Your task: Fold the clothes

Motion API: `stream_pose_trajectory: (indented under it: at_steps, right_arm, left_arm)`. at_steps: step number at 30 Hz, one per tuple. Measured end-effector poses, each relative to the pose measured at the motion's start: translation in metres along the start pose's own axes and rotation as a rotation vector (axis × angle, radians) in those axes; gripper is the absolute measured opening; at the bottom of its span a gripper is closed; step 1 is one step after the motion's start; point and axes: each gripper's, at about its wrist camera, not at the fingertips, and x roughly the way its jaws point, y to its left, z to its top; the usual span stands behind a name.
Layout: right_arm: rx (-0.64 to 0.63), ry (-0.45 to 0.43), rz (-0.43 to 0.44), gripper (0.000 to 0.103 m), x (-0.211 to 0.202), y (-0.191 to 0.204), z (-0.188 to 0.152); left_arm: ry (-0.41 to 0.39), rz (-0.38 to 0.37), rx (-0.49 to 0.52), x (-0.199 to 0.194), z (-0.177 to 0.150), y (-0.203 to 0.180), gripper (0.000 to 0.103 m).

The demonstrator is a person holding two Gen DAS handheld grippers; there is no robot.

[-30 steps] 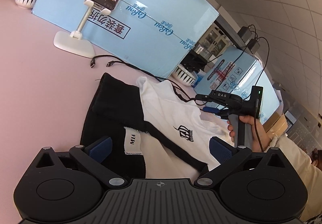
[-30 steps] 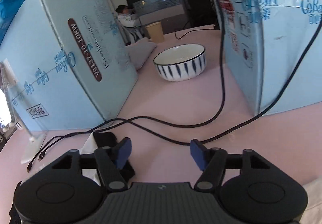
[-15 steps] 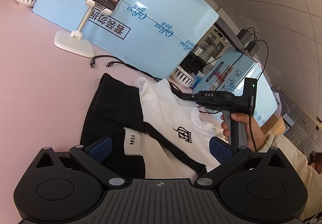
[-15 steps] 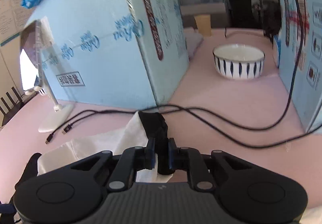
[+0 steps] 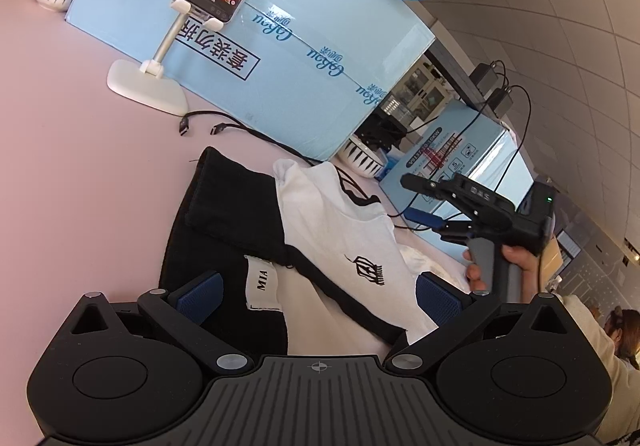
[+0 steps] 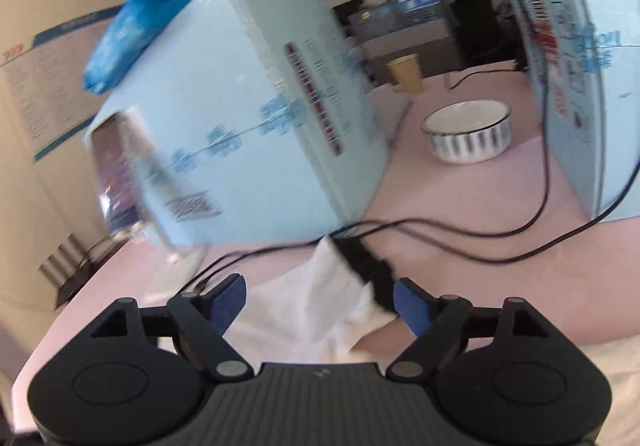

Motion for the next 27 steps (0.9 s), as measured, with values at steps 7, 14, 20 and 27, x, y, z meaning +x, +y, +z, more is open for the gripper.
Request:
stream_pose_trajectory:
  at_steps: [7,14,20,27]
  right_arm:
    - [-0.346,0.183,-0.054,0.090,-0.004,0.057,-0.082]
    - [-0.238,0.066,-0.037,0.095,-0.016,0.067,-0.080]
    - [-0.079,-0.138,-0.181,0.096,-0.102,0.022,-0.053]
    - [0.053,-0.068,-0.500,0.103,-0.149,-0.090,-0.048]
  left_arm:
    - [-0.003,-0.006,-0.005,0.000,0.000,0.001,0.103]
    - [-0.017,-0.033,-0.027,-0.002,0.001,0.005,0.103]
    - [-0.145,0.025,-0.045,-0.025,0.011,0.001,0.103]
    - [0.060,0.350,0.036,0.015,0.062,0.013,0.103]
